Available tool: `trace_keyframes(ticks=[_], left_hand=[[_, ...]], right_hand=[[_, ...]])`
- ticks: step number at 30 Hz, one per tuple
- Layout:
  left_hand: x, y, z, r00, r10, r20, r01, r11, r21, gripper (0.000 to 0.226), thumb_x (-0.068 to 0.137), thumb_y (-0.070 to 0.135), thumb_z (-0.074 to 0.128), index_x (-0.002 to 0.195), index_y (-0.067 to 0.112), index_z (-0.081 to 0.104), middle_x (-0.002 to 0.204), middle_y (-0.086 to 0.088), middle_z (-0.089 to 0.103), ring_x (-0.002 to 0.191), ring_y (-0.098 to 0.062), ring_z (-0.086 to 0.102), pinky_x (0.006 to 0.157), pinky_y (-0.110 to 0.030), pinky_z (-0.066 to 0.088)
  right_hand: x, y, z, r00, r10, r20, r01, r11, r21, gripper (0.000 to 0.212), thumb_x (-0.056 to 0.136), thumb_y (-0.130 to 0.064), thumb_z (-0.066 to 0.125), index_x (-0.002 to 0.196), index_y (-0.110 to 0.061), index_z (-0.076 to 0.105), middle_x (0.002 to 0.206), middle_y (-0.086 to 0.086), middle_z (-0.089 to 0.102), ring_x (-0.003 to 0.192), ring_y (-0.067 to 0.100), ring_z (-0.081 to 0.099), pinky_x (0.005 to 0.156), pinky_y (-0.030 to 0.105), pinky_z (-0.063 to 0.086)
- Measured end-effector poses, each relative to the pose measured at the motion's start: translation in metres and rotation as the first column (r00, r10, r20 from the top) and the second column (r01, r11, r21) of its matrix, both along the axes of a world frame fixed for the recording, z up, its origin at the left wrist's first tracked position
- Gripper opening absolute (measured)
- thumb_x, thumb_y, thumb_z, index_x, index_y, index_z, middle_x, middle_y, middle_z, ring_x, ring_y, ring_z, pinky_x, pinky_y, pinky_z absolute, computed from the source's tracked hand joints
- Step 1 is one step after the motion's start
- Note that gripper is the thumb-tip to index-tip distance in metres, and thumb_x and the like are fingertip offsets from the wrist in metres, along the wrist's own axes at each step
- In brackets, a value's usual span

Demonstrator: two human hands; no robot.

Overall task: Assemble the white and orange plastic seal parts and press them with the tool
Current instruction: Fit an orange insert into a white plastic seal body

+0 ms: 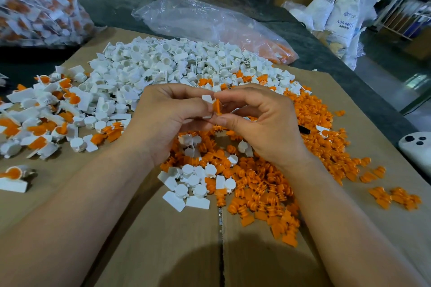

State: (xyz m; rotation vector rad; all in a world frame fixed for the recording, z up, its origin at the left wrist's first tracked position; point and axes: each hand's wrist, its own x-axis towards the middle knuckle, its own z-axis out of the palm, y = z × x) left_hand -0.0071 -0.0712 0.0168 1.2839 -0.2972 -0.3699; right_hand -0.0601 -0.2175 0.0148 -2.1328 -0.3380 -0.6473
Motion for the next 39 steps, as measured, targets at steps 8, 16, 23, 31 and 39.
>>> trace_keyframes(ticks=[8, 16, 23, 31, 39], left_hand=[[0.0018, 0.0026, -0.0013, 1.0, -0.007, -0.016, 0.007, 1.0, 0.019, 0.023, 0.071, -0.009, 0.064, 0.064, 0.011, 0.069, 0.055, -0.006, 0.065, 0.046, -0.015, 0.062, 0.042, -0.017, 0.047], [0.0034, 0.0043, -0.0017, 1.0, 0.005, -0.004, -0.005, 0.999, 0.041, 0.018, 0.049, 0.01, 0.071, 0.063, 0.012, 0.06, 0.049, 0.0, 0.058, 0.038, -0.011, 0.052, 0.038, -0.013, 0.037], [0.004, 0.0035, -0.003, 1.0, 0.009, 0.018, -0.01, 0.998, 0.055, 0.026, 0.065, -0.003, 0.07, 0.051, 0.018, 0.063, 0.049, -0.001, 0.059, 0.037, -0.012, 0.052, 0.036, -0.015, 0.035], [0.0005, 0.0014, -0.0025, 0.993, 0.043, 0.108, -0.049, 0.998, 0.05, 0.027, 0.068, -0.006, 0.07, 0.056, 0.017, 0.063, 0.049, -0.001, 0.062, 0.039, -0.012, 0.057, 0.037, -0.015, 0.039], [0.001, 0.0017, -0.0035, 0.99, 0.041, 0.137, -0.049, 0.997, 0.057, 0.019, 0.069, -0.006, 0.07, 0.065, 0.012, 0.062, 0.05, -0.001, 0.063, 0.039, -0.012, 0.057, 0.037, -0.015, 0.04]], right_hand=[[0.0, 0.0018, -0.0015, 1.0, -0.005, -0.012, 0.005, 1.0, 0.01, 0.04, 0.073, -0.004, 0.073, 0.108, -0.02, 0.06, 0.09, -0.013, 0.059, 0.079, 0.004, 0.062, 0.073, 0.022, 0.054], [0.0005, -0.002, -0.0014, 1.0, -0.01, -0.024, 0.01, 1.0, 0.004, 0.044, 0.073, -0.002, 0.071, 0.105, -0.028, 0.056, 0.09, -0.015, 0.058, 0.081, 0.003, 0.061, 0.074, 0.02, 0.053], [0.0006, 0.0003, -0.0022, 1.0, 0.005, 0.009, -0.005, 1.0, 0.005, 0.043, 0.071, -0.006, 0.073, 0.105, -0.027, 0.056, 0.089, -0.015, 0.059, 0.079, 0.005, 0.062, 0.072, 0.021, 0.054], [-0.0002, 0.0008, -0.0001, 0.999, -0.052, 0.004, 0.052, 0.998, 0.023, 0.037, 0.069, -0.012, 0.076, 0.087, -0.039, 0.058, 0.083, -0.018, 0.061, 0.075, 0.002, 0.063, 0.069, 0.026, 0.054], [-0.0008, 0.003, 0.0003, 0.998, -0.038, 0.05, 0.037, 0.999, 0.012, 0.036, 0.067, -0.017, 0.075, 0.094, -0.035, 0.058, 0.086, -0.021, 0.059, 0.077, 0.001, 0.061, 0.068, 0.017, 0.052]])
